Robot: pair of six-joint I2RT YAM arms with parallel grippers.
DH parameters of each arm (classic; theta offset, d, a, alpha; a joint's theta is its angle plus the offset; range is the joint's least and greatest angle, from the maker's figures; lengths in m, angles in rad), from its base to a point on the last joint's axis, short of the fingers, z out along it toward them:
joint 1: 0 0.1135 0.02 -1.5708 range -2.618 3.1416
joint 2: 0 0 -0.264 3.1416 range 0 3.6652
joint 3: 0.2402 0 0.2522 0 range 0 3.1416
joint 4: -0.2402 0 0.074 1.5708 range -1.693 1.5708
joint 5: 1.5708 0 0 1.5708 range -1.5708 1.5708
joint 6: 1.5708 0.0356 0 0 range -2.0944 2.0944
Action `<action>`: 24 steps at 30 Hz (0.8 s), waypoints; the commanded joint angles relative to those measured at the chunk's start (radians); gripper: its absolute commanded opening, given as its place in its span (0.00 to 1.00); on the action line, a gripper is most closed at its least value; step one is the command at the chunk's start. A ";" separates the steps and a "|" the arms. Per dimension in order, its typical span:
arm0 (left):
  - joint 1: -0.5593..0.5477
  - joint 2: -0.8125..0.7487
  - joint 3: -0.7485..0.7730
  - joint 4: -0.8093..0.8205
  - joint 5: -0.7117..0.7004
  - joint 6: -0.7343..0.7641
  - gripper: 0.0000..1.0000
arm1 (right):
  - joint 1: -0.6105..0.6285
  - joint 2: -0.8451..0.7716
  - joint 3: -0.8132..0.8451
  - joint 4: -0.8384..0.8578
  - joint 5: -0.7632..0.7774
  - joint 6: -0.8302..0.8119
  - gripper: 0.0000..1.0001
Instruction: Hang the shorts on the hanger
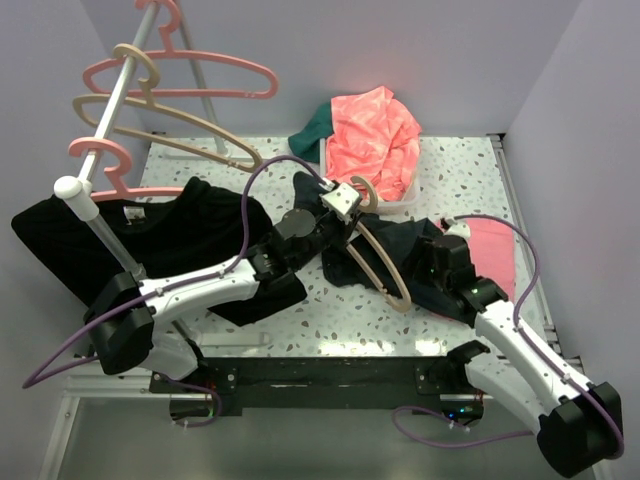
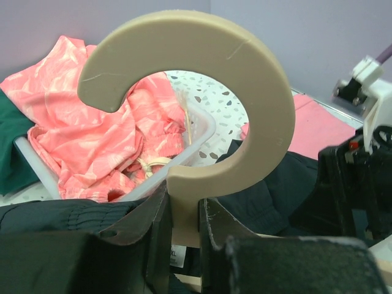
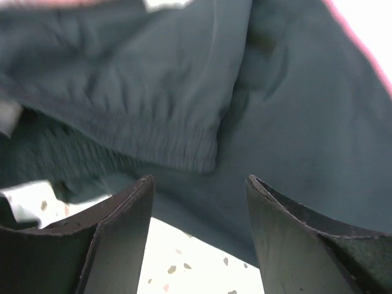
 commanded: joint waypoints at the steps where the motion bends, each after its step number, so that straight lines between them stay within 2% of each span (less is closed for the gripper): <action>1: 0.003 -0.052 -0.013 0.132 -0.028 0.032 0.00 | -0.002 -0.034 -0.094 0.145 -0.088 0.035 0.62; 8: 0.003 -0.050 -0.009 0.150 -0.034 0.029 0.00 | -0.002 0.017 -0.183 0.295 -0.100 0.017 0.50; 10: 0.001 -0.047 -0.003 0.149 -0.033 0.029 0.00 | -0.002 0.038 -0.189 0.312 -0.097 0.014 0.44; 17: 0.003 -0.036 0.017 0.141 -0.037 0.027 0.00 | -0.002 0.094 -0.157 0.298 -0.032 0.028 0.42; 24: 0.003 -0.026 0.031 0.133 -0.034 0.025 0.00 | -0.002 0.092 -0.155 0.284 -0.051 0.034 0.40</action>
